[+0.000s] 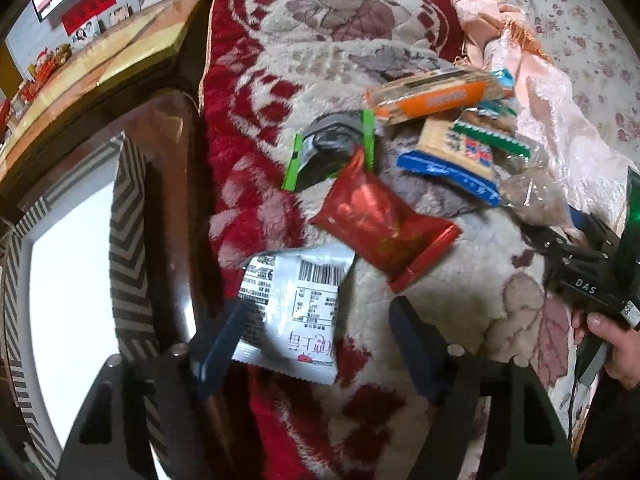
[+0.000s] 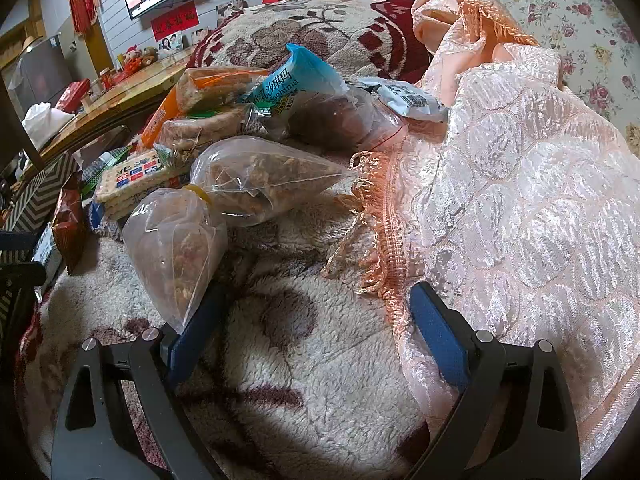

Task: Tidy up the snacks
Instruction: 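Move the left gripper to the white snack wrapper and close on it, then lift the white wrapper with the left gripper while the right gripper grasps the red wrapper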

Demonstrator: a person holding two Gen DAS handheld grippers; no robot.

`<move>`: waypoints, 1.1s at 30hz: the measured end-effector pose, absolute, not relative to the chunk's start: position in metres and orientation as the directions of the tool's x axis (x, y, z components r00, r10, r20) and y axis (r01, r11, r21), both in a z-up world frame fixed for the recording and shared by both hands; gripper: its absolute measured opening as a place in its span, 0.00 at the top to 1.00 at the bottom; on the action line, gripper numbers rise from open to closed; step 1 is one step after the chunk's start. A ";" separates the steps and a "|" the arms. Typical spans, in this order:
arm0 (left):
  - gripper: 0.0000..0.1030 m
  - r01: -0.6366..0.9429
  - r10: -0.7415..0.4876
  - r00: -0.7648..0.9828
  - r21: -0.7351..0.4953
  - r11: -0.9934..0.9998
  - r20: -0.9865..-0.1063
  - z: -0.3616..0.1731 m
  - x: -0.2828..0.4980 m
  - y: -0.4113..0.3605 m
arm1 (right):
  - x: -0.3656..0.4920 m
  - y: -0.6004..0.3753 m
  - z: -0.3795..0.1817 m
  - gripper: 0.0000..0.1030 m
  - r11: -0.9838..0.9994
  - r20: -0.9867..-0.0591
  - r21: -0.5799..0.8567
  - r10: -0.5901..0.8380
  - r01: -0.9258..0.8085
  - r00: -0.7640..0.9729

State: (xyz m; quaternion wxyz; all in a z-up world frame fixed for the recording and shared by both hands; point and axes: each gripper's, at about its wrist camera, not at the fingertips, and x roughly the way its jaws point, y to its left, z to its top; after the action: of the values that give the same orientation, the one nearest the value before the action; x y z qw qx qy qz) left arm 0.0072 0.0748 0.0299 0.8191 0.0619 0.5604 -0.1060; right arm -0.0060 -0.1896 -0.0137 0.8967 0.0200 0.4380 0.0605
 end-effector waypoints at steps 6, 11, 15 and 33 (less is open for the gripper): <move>0.42 0.236 -0.087 0.351 -0.002 0.972 -0.932 0.027 0.008 0.076 | -0.006 -0.188 -0.014 0.08 0.992 -0.783 0.089 0.126 -0.091 0.609; 0.55 0.218 -0.094 0.356 -0.015 0.976 -0.930 0.030 0.007 0.076 | -0.006 -0.189 -0.014 0.08 0.992 -0.783 0.090 0.127 -0.091 0.609; 0.55 0.262 -0.084 0.365 0.016 0.965 -0.927 0.031 -0.002 0.061 | -0.006 -0.189 -0.014 0.08 0.992 -0.783 0.089 0.126 -0.091 0.609; 0.29 0.240 -0.084 0.333 -0.002 0.971 -0.939 0.026 0.005 0.074 | -0.006 -0.189 -0.014 0.08 0.992 -0.783 0.089 0.126 -0.091 0.609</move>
State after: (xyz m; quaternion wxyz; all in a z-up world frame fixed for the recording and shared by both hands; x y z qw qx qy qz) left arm 0.0051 0.0741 0.0260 0.8134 0.0684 0.5690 -0.0996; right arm -0.0060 -0.1890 -0.0137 0.8967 0.0202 0.4380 0.0605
